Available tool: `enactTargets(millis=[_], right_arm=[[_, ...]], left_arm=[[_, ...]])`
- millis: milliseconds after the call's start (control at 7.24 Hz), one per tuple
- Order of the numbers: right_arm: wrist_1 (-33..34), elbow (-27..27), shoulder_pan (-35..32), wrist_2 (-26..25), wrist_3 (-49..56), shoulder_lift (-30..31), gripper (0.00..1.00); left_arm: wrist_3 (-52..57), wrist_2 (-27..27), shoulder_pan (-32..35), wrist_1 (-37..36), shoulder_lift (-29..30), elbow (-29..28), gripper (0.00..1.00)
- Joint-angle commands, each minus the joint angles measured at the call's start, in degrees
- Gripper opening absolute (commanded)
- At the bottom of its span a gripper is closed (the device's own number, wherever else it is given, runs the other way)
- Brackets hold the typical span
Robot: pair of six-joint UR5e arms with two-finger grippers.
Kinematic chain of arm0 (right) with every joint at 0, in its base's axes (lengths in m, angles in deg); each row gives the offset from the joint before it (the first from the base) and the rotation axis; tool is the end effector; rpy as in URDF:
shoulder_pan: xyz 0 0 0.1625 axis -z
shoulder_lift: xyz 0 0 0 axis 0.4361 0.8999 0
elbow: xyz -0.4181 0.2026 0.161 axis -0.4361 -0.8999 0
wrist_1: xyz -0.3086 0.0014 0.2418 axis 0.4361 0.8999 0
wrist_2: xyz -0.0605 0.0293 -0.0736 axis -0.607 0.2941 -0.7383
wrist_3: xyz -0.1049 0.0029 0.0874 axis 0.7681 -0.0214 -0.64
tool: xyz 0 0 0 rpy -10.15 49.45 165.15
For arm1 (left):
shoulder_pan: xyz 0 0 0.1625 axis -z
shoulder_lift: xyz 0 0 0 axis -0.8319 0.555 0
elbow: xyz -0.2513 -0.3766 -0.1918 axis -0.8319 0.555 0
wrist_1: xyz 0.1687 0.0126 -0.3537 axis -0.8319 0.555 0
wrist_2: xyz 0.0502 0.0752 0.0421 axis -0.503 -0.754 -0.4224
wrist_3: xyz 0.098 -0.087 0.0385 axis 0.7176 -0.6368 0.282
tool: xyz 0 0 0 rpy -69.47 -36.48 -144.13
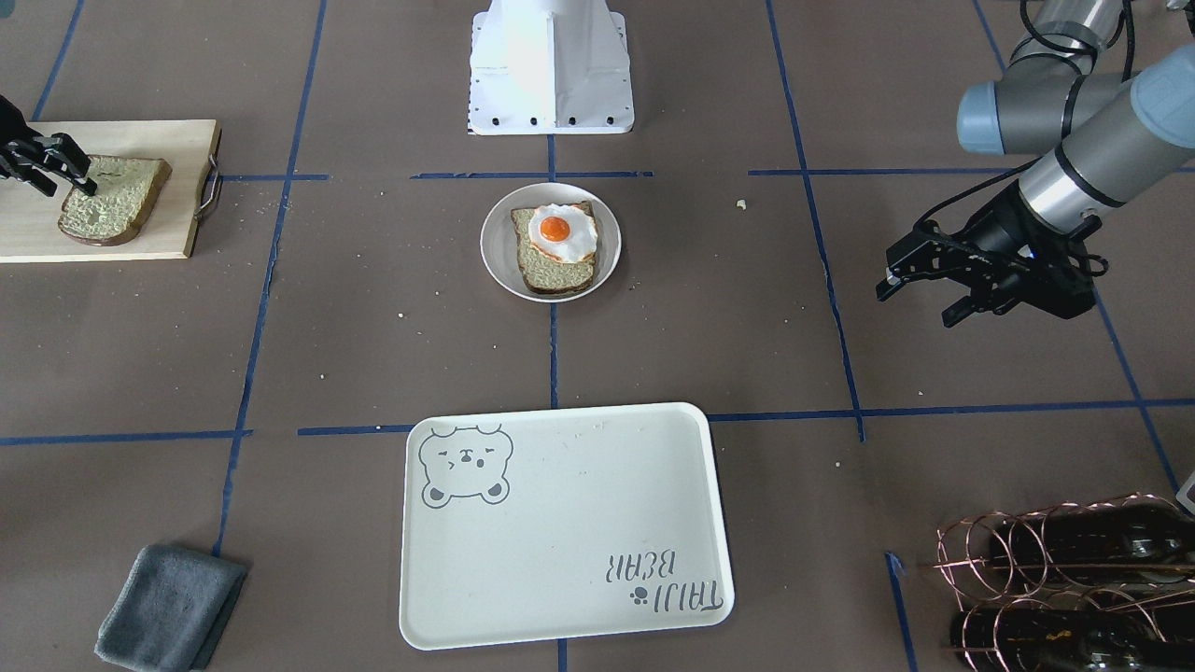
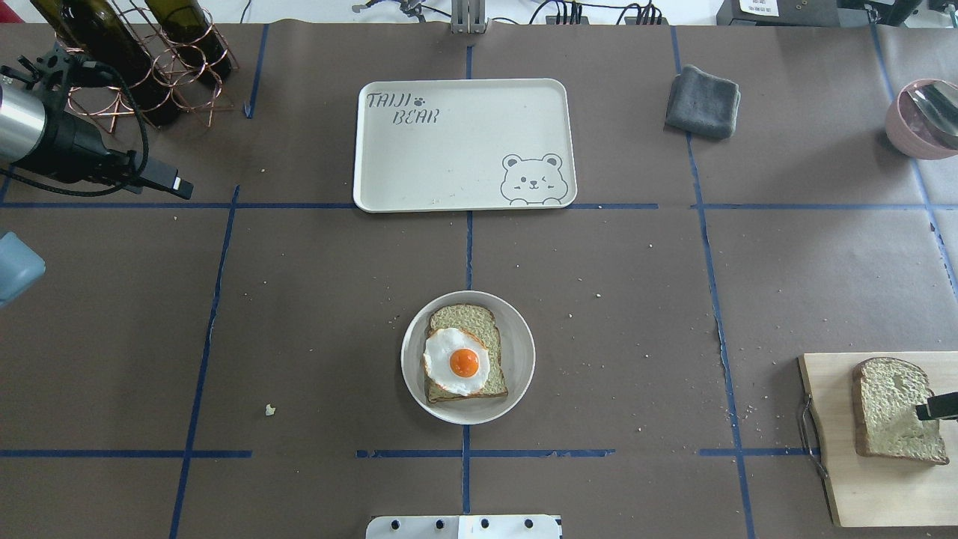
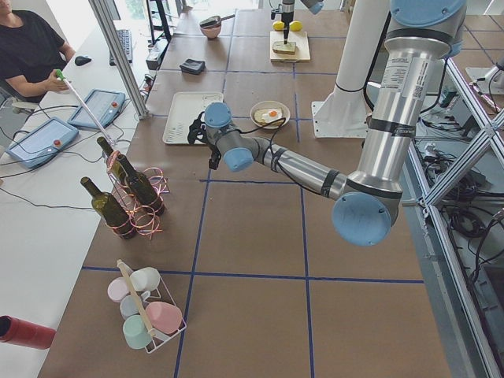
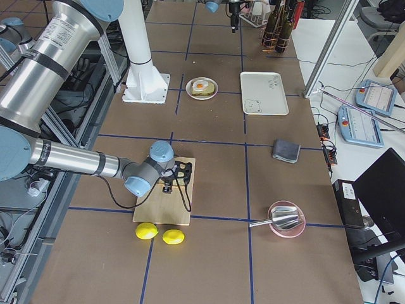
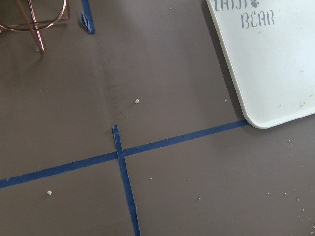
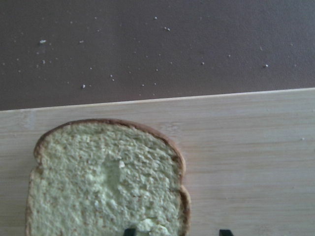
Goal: Make sandwich and place on tray
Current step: 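Lower the right gripper onto the bread slice on the wooden board and grasp it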
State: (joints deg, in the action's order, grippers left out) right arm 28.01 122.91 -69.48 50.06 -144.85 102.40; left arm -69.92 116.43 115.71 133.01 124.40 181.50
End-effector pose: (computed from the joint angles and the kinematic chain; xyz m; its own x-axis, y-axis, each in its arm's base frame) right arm -0.1308 -0.2099 0.7354 0.6496 0.0737 0.7567 -0.0467 0.9973 -0.0571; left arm 0.2640 -0.5205 0.4981 0.4419 0.2542 -0.8603 0.0128 0.9571 0.2894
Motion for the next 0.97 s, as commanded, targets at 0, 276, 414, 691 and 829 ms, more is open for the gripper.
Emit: enactTargets(millis=[0, 276, 414, 691, 829], right_arm=[[0.09, -0.06, 0.82, 0.07, -0.04, -0.14, 0.65], [0.09, -0.06, 1.00, 0.24, -0.30, -0.05, 0.28], [0.09, -0.24, 1.52, 0.33, -0.30, -0.05, 0.10], [0.09, -0.24, 2.05, 0.33, -0.30, -0.05, 0.06], [0.00, -0.06, 2.06, 0.42, -0.30, -0.05, 0.00]], left_arm=[[0.12, 0.01, 0.00, 0.03, -0.11, -0.06, 1.00], [-0.23, 0.01, 0.00, -0.05, -0.02, 0.29, 1.00], [-0.23, 0.01, 0.09, 0.03, -0.11, 0.55, 1.00], [-0.40, -0.17, 0.09, -0.06, -0.02, 0.99, 1.00], [-0.32, -0.08, 0.17, -0.06, -0.19, 0.99, 1.00]])
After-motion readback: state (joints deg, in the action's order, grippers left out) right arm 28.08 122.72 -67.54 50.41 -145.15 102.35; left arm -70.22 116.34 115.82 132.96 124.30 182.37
